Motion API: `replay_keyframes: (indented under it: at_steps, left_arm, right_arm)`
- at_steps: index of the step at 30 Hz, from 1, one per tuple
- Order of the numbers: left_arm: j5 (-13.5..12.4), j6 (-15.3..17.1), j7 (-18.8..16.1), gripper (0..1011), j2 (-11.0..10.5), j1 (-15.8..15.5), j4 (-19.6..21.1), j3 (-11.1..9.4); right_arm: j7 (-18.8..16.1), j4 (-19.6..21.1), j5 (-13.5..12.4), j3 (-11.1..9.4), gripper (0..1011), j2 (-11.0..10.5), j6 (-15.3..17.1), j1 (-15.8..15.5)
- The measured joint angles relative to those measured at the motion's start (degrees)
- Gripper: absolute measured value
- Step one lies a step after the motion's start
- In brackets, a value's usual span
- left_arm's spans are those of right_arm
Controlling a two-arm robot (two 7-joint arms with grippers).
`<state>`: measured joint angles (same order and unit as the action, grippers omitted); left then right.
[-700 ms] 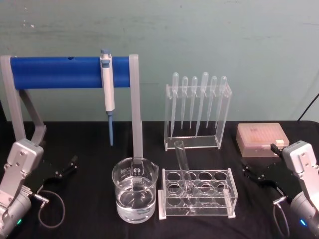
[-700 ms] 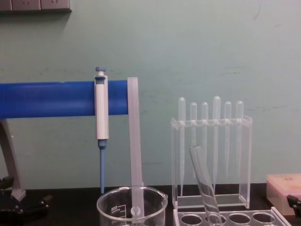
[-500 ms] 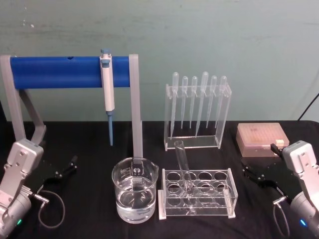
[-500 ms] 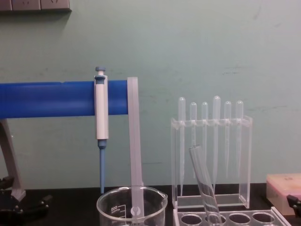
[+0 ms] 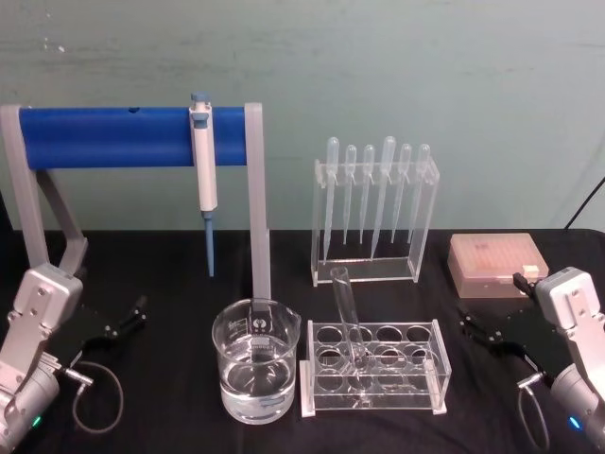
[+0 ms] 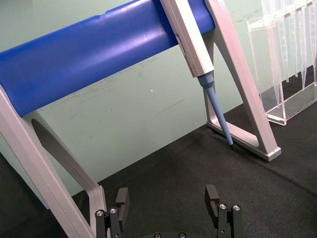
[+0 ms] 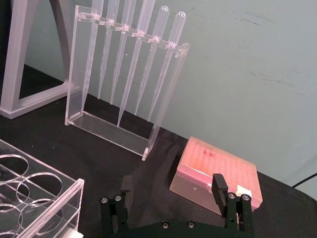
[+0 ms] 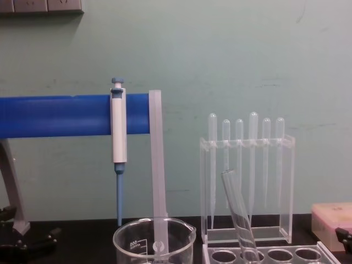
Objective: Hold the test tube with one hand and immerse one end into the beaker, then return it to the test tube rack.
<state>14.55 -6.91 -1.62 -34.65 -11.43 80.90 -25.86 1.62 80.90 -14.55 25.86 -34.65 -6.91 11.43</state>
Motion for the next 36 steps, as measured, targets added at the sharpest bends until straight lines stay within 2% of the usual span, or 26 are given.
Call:
replay_keyframes:
  at_steps: [14,17,21,25,27,28,30,31,33,34,36]
  left_arm:
    - [0.0,0.0,0.0,1000,0.0,0.0,0.0,0.0]
    - [0.0,0.0,0.0,1000,0.0,0.0,0.0,0.0]
    - [0.0,0.0,0.0,1000,0.0,0.0,0.0,0.0]
    - [0.0,0.0,0.0,1000,0.0,0.0,0.0,0.0]
    - [0.0,0.0,0.0,1000,0.0,0.0,0.0,0.0]
    - [0.0,0.0,0.0,1000,0.0,0.0,0.0,0.0]
    - [0.0,0.0,0.0,1000,0.0,0.0,0.0,0.0]
    - [0.0,0.0,0.0,1000,0.0,0.0,0.0,0.0]
    - [0.0,0.0,0.0,1000,0.0,0.0,0.0,0.0]
    - [0.0,0.0,0.0,1000,0.0,0.0,0.0,0.0]
    - [0.0,0.0,0.0,1000,0.0,0.0,0.0,0.0]
  right_arm:
    - [0.0,0.0,0.0,0.0,1002,0.0,0.0,0.0]
    - [-0.1,1.0,0.0,-0.5,1002,-0.5,0.0,-0.7]
    - [-0.3,4.7,-0.6,-2.5,1002,-2.4,-0.4,-3.9]
    - [-0.2,10.5,-1.7,-5.4,1002,-5.6,-0.9,-9.1]
    - [-0.5,15.2,-2.9,-7.7,1002,-8.5,-1.4,-13.7]
    - [-0.9,16.4,-3.4,-8.3,1002,-9.3,-1.5,-14.9]
    - [-2.5,18.6,-4.7,-9.2,1002,-10.9,-1.6,-16.8]
    - [-5.0,20.4,-6.3,-9.9,1002,-12.4,-1.9,-18.3]
    - [-8.6,22.0,-8.5,-10.2,1002,-14.0,-2.1,-19.3]
    - [-12.7,23.2,-11.0,-10.2,1002,-15.4,-2.2,-19.6]
    - [-16.8,24.0,-13.6,-10.0,1002,-16.3,-2.2,-19.5]
